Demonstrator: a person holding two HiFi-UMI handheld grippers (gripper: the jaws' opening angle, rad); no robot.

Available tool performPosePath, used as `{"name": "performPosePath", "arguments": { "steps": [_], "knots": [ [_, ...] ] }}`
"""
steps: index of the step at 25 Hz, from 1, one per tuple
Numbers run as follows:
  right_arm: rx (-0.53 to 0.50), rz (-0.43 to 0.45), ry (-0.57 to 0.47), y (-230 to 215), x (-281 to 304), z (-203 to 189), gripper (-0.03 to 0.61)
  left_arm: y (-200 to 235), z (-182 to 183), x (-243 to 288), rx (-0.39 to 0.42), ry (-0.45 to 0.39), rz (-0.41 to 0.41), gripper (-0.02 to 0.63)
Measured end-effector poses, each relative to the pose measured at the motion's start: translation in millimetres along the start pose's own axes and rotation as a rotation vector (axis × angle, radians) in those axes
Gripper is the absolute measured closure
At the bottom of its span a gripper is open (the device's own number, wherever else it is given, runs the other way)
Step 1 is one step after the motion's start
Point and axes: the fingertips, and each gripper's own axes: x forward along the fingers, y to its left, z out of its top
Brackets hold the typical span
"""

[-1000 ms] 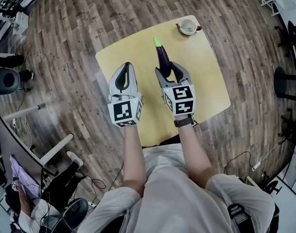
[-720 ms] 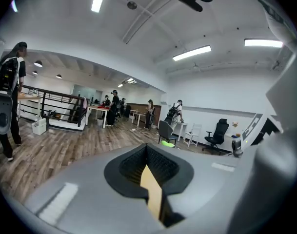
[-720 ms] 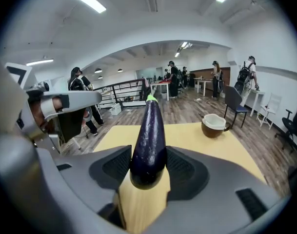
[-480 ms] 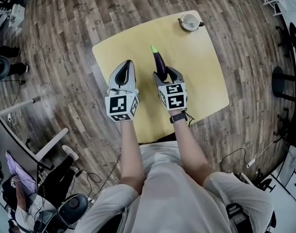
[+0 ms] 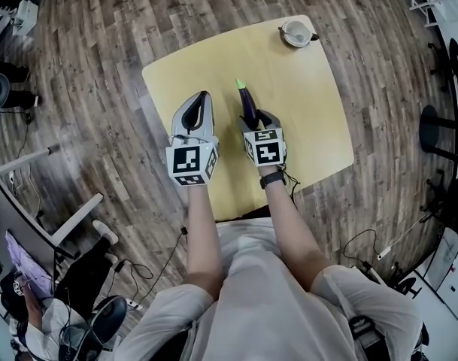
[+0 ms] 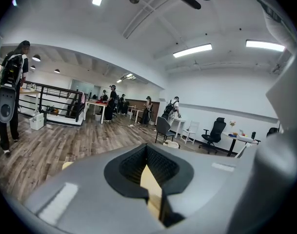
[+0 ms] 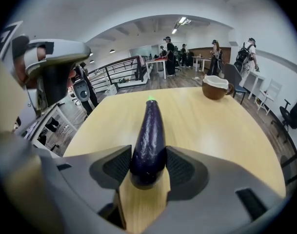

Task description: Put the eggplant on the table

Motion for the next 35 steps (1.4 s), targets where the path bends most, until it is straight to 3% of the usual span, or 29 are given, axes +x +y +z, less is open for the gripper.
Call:
{"name": "performPosePath", "arguments": {
  "steps": [12, 17, 28, 35],
  "knots": [
    [0.026, -0.034, 0.047, -4, 13, -14, 0.364, 4, 7, -10, 0.033, -0.008, 0.012, 0.606],
    [0.052, 0.0, 0.052, -2, 19, -18, 0.34, 1, 14, -16, 0.046, -0.014, 0.01, 0.606],
    [0.081, -0.019, -0.087, 13, -23, 14, 0.311, -2, 24, -38, 0.06, 0.021, 0.004, 0.606],
    [0.032, -0.054, -0.323, 26, -82, 84, 0.313, -6, 56, -58, 0.075, -0.033, 0.009, 0.606]
  ]
}}
